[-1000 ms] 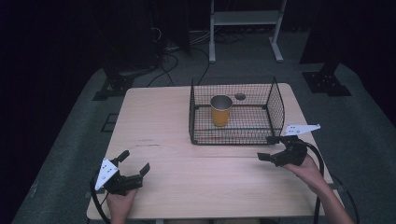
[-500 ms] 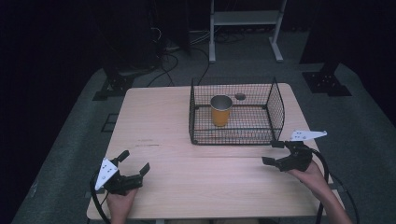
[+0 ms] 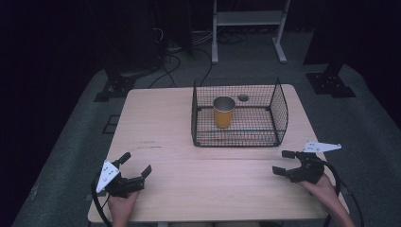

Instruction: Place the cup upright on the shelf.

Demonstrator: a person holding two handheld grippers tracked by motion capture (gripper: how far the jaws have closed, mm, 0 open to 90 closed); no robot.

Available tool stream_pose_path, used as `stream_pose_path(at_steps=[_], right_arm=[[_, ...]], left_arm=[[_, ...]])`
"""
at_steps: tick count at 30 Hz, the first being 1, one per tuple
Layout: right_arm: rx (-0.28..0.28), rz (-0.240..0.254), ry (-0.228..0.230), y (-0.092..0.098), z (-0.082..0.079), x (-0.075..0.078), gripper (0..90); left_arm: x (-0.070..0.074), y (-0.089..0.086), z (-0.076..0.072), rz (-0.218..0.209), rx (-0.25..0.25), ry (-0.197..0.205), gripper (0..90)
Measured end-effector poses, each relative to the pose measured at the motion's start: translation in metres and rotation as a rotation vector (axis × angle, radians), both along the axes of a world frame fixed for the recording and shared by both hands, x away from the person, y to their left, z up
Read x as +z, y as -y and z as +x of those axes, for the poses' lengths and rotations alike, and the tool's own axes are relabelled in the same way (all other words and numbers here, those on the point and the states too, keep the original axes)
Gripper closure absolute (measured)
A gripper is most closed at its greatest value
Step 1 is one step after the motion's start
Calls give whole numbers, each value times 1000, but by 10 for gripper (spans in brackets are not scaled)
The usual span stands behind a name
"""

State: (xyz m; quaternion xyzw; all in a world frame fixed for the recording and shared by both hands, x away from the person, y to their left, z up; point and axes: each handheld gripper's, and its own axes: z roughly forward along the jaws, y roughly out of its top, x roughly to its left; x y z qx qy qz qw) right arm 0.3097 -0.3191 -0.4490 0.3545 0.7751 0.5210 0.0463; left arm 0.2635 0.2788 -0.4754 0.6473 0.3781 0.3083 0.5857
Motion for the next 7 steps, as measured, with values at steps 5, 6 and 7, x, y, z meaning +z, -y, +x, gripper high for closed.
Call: stream_pose_path(at_steps=[5, 6, 7], right_arm=[[-12, 13, -12, 5, -11, -9, 60], [-13, 15, -12, 6, -14, -10, 60], [-13, 12, -13, 6, -16, -11, 59]], left_arm=[[0, 0, 0, 2, 1, 1, 24], [0, 0, 0, 2, 1, 1, 24], [0, 0, 0, 3, 1, 0, 24]])
